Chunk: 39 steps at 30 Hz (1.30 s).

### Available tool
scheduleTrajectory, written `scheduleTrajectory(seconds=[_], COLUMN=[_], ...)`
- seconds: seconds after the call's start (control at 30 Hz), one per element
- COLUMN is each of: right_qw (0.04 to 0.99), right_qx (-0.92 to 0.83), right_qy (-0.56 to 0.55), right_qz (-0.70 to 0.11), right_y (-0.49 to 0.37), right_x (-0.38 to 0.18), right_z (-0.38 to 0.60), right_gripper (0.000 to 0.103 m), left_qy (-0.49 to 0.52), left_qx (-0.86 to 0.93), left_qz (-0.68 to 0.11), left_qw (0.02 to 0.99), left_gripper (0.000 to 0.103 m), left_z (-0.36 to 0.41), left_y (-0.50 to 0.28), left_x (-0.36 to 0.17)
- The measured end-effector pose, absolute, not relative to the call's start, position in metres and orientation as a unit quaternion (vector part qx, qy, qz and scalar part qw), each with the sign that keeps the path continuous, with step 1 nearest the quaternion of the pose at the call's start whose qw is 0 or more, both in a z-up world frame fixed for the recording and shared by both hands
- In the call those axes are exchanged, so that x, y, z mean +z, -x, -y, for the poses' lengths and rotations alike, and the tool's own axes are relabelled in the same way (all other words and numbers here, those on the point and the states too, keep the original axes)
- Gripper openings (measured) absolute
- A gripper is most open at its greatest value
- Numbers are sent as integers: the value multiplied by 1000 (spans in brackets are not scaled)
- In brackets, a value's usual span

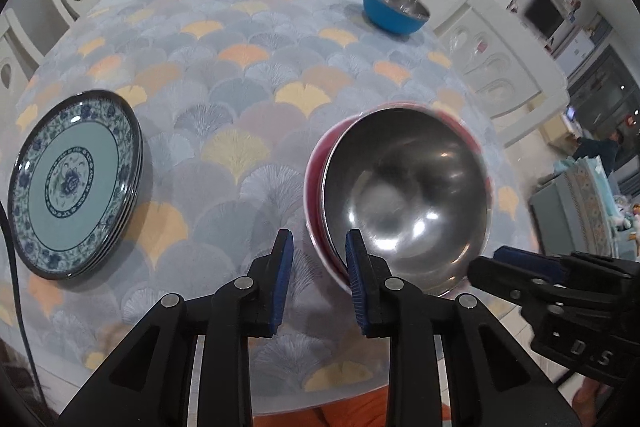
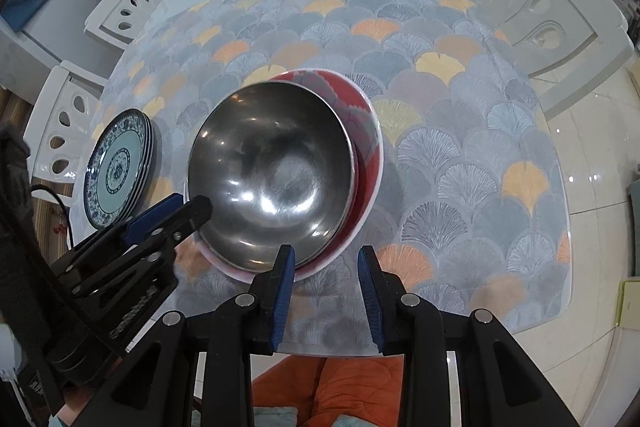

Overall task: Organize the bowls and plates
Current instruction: 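Open both grippers to release the red bowl inside the pink bowl, then move both grippers to the blue steel bowl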

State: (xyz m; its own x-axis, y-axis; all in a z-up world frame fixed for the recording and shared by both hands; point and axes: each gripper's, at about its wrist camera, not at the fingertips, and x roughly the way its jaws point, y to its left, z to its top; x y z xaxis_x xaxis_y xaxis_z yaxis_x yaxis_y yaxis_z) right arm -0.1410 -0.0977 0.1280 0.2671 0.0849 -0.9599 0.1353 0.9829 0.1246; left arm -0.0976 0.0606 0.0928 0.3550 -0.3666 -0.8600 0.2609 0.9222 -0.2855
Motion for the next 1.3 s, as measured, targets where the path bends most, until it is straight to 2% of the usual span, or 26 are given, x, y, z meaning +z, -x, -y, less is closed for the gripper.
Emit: scheduleTrajectory(seconds=[0.33, 0.4, 0.57, 0.7, 0.73, 0.8, 0.87, 0.9, 0.93, 1.3], right_qw=[818, 822, 830, 833, 833, 835, 838, 839, 840, 833], right_qx=[-9, -6, -11, -22, -25, -34, -46, -53, -58, -99], right_qy=[-95, -97, -103, -111, -117, -127, -134, -137, -140, -195], right_qz=[-567, -561, -548, -542, -540, -534, -527, -524, -522, -508], right_y=[128, 120, 92, 59, 49, 29, 9, -1, -13, -116], right_x=[166, 172, 188, 199, 201, 206, 210, 211, 212, 179], right_z=[107, 109, 120, 137, 144, 156, 169, 175, 183, 252], right_gripper=[32, 35, 54, 56, 57, 61, 66, 66, 66, 66], left_qy=[77, 78, 86, 82, 81, 85, 87, 92, 97, 83], left_qx=[-209, -212, -221, -228, -230, -234, -234, -232, -229, -278], left_qz=[-495, -489, -477, -465, -463, -458, -460, -458, -455, -476], left_qw=[840, 842, 846, 852, 852, 853, 852, 853, 855, 830], left_gripper=[24, 24, 24, 25, 31, 34, 47, 62, 68, 67], left_z=[-70, -69, -65, -55, -52, -45, -38, -34, -31, 52], left_y=[79, 70, 38, -1, -13, -39, -61, -77, -86, -199], left_x=[133, 142, 162, 177, 181, 188, 191, 191, 192, 162])
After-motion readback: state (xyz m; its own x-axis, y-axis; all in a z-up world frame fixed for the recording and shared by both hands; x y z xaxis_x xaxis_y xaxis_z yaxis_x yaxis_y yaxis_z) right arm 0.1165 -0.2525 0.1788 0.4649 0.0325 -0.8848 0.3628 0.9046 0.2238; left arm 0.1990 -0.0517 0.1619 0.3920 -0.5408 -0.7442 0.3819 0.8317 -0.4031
